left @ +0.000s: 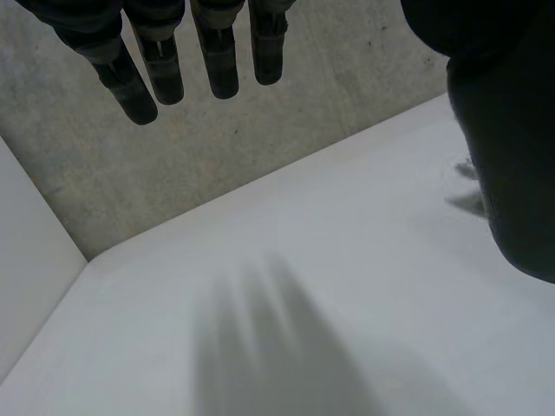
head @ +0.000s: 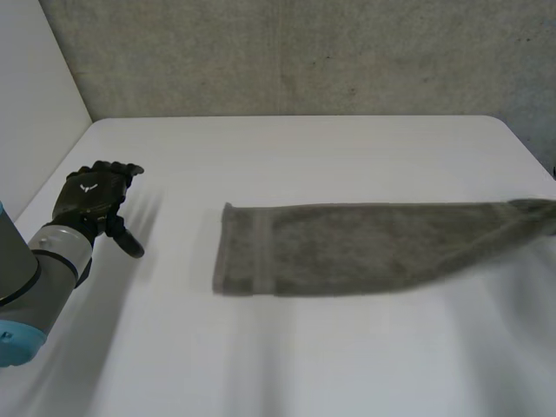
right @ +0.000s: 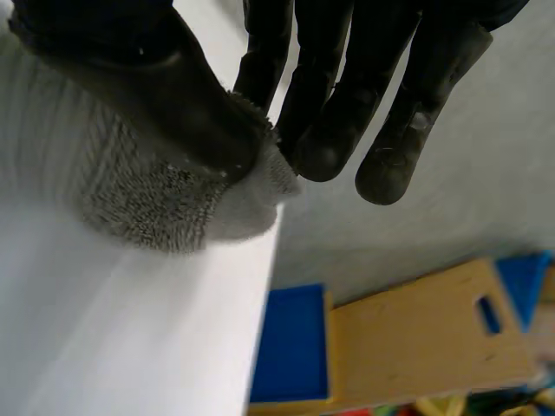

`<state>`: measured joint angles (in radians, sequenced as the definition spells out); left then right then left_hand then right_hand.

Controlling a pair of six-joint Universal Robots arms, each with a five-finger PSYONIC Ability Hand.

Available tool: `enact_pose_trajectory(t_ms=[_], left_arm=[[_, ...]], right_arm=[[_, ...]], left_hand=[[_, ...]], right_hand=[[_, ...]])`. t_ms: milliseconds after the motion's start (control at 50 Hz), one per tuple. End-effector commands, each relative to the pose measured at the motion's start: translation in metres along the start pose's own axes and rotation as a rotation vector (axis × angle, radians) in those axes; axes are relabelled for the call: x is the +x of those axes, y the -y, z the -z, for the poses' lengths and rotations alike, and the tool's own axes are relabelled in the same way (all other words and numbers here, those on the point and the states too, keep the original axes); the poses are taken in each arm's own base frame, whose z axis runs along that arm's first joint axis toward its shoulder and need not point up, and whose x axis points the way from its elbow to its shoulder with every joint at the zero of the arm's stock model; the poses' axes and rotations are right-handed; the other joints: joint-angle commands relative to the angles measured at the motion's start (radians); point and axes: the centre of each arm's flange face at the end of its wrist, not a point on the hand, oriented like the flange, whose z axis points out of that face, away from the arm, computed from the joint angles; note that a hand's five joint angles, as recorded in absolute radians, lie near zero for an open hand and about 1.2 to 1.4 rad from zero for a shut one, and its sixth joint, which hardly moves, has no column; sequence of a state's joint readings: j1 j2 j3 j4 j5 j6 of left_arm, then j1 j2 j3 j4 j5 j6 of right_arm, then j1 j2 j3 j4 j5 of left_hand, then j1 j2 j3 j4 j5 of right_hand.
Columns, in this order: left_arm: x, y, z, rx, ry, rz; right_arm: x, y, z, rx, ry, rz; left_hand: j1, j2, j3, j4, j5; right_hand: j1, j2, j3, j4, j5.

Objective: Fold the towel.

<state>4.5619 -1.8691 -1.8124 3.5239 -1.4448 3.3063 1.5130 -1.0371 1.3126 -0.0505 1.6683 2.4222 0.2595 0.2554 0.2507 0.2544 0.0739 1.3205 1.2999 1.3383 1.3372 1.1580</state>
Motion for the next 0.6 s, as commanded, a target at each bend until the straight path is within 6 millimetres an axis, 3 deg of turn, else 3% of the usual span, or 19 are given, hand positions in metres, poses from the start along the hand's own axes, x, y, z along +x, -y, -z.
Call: enact_pose_trajectory(t_ms=[20, 40, 60, 80, 100, 140, 160, 200, 220, 260, 300, 380, 420, 480, 520, 540, 580, 600], left_arm=[[0.003, 0.005, 0.002, 0.014, -0.006, -0.002], [0.003, 0.005, 0.002, 0.015, -0.008, -0.004], [0.003, 0.005, 0.002, 0.015, -0.008, -0.004], [0.003, 0.005, 0.002, 0.015, -0.008, -0.004], [0.003, 0.005, 0.002, 0.015, -0.008, -0.004], [0.004, 0.005, 0.002, 0.015, -0.011, -0.004], [0.004, 0.005, 0.002, 0.015, -0.011, -0.004], [0.004, 0.005, 0.002, 0.015, -0.012, -0.006], [0.004, 0.005, 0.002, 0.015, -0.012, -0.006], [0.004, 0.004, 0.002, 0.014, -0.013, -0.006], [0.003, 0.004, 0.002, 0.014, -0.011, -0.006], [0.003, 0.004, 0.002, 0.014, -0.011, -0.006], [0.003, 0.004, 0.002, 0.012, -0.011, -0.005], [0.003, 0.004, 0.002, 0.012, -0.011, -0.005], [0.004, 0.003, 0.002, 0.011, -0.015, -0.005], [0.004, 0.003, 0.002, 0.011, -0.015, -0.005], [0.005, 0.003, 0.002, 0.008, -0.017, -0.007], [0.005, 0.003, 0.002, 0.008, -0.017, -0.007]], right_arm=[[-0.067, 0.121, 0.069, 0.361, 0.110, -0.032], [-0.089, 0.142, 0.092, 0.442, 0.163, -0.032], [-0.089, 0.142, 0.093, 0.443, 0.163, -0.032], [-0.114, 0.160, 0.118, 0.517, 0.220, -0.026], [-0.114, 0.160, 0.118, 0.518, 0.221, -0.026], [-0.168, 0.178, 0.168, 0.631, 0.360, -0.018], [-0.169, 0.178, 0.169, 0.632, 0.361, -0.018], [-0.213, 0.177, 0.208, 0.686, 0.477, 0.018], [-0.214, 0.177, 0.208, 0.686, 0.477, 0.018], [-0.247, 0.162, 0.230, 0.687, 0.580, 0.067], [-0.257, 0.153, 0.234, 0.678, 0.620, 0.089], [-0.267, 0.143, 0.238, 0.667, 0.680, 0.105], [-0.263, 0.137, 0.236, 0.648, 0.706, 0.112], [-0.258, 0.136, 0.235, 0.634, 0.709, 0.111], [-0.237, 0.140, 0.232, 0.615, 0.693, 0.081], [-0.237, 0.140, 0.232, 0.615, 0.693, 0.081], [-0.213, 0.137, 0.218, 0.570, 0.662, 0.028], [-0.213, 0.137, 0.218, 0.569, 0.662, 0.028]], left_hand=[[-0.043, -0.039, -0.034, -0.038, -0.032], [-0.043, -0.039, -0.034, -0.038, -0.032], [-0.043, -0.039, -0.034, -0.038, -0.032], [-0.043, -0.039, -0.034, -0.038, -0.032], [-0.043, -0.039, -0.034, -0.038, -0.032], [-0.043, -0.039, -0.034, -0.038, -0.032], [-0.043, -0.039, -0.034, -0.038, -0.032], [-0.043, -0.039, -0.034, -0.038, -0.032], [-0.043, -0.039, -0.034, -0.038, -0.032], [-0.043, -0.039, -0.034, -0.038, -0.032], [-0.043, -0.039, -0.034, -0.038, -0.032], [-0.043, -0.039, -0.034, -0.038, -0.032], [-0.046, -0.042, -0.037, -0.041, -0.035], [-0.046, -0.042, -0.037, -0.041, -0.035], [-0.046, -0.042, -0.037, -0.041, -0.035], [-0.046, -0.042, -0.037, -0.041, -0.035], [-0.046, -0.042, -0.037, -0.041, -0.035], [-0.046, -0.042, -0.037, -0.041, -0.035]], right_hand=[[0.076, 0.096, 0.058, 0.059, 0.064], [0.076, 0.096, 0.058, 0.059, 0.064], [0.076, 0.096, 0.058, 0.059, 0.064], [0.076, 0.096, 0.058, 0.059, 0.064], [0.076, 0.096, 0.058, 0.059, 0.064], [0.076, 0.096, 0.058, 0.059, 0.064], [0.076, 0.096, 0.058, 0.059, 0.064], [0.076, 0.096, 0.058, 0.059, 0.064], [0.076, 0.096, 0.058, 0.059, 0.064], [0.076, 0.096, 0.058, 0.059, 0.064], [0.076, 0.096, 0.058, 0.059, 0.064], [0.003, 0.024, -0.014, -0.013, -0.009], [-0.992, -0.972, -1.010, -1.009, -1.004], [-1.146, -1.125, -1.164, -1.163, -1.158], [-1.146, -1.125, -1.164, -1.163, -1.158], [-1.146, -1.125, -1.164, -1.163, -1.158], [-1.146, -1.125, -1.164, -1.163, -1.158], [-1.146, -1.125, -1.164, -1.163, -1.158]])
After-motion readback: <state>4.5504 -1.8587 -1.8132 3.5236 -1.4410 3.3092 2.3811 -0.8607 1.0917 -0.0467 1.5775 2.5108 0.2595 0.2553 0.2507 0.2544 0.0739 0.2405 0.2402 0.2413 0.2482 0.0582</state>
